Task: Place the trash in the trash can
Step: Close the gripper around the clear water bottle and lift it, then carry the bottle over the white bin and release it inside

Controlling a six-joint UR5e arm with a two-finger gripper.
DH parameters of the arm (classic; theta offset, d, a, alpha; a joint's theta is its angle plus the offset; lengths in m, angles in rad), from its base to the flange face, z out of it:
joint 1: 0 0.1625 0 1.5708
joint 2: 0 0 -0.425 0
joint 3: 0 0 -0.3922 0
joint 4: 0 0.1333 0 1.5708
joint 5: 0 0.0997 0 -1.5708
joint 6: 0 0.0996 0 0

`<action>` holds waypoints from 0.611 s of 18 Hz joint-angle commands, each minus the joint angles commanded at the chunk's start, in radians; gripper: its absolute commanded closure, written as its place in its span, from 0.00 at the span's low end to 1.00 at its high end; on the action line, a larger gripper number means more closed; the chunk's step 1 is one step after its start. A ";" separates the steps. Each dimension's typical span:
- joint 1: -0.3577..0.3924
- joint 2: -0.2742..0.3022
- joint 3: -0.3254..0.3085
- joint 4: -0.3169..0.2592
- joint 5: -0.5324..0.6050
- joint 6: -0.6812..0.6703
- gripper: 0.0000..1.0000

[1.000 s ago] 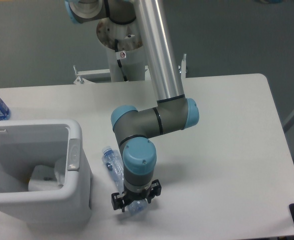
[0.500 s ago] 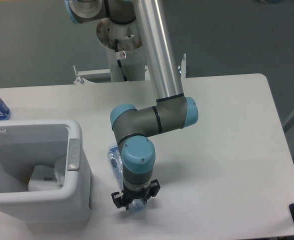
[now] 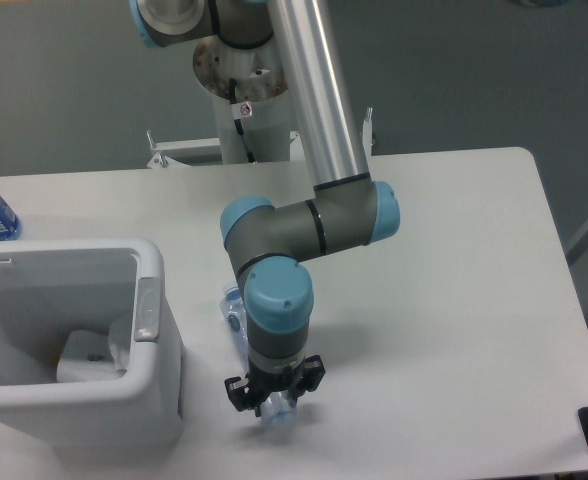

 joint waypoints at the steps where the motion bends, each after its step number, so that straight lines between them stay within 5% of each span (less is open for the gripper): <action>1: 0.025 0.023 0.035 0.012 -0.008 -0.004 0.42; 5: 0.088 0.091 0.131 0.031 -0.109 -0.055 0.42; 11: 0.062 0.158 0.269 0.064 -0.118 -0.055 0.42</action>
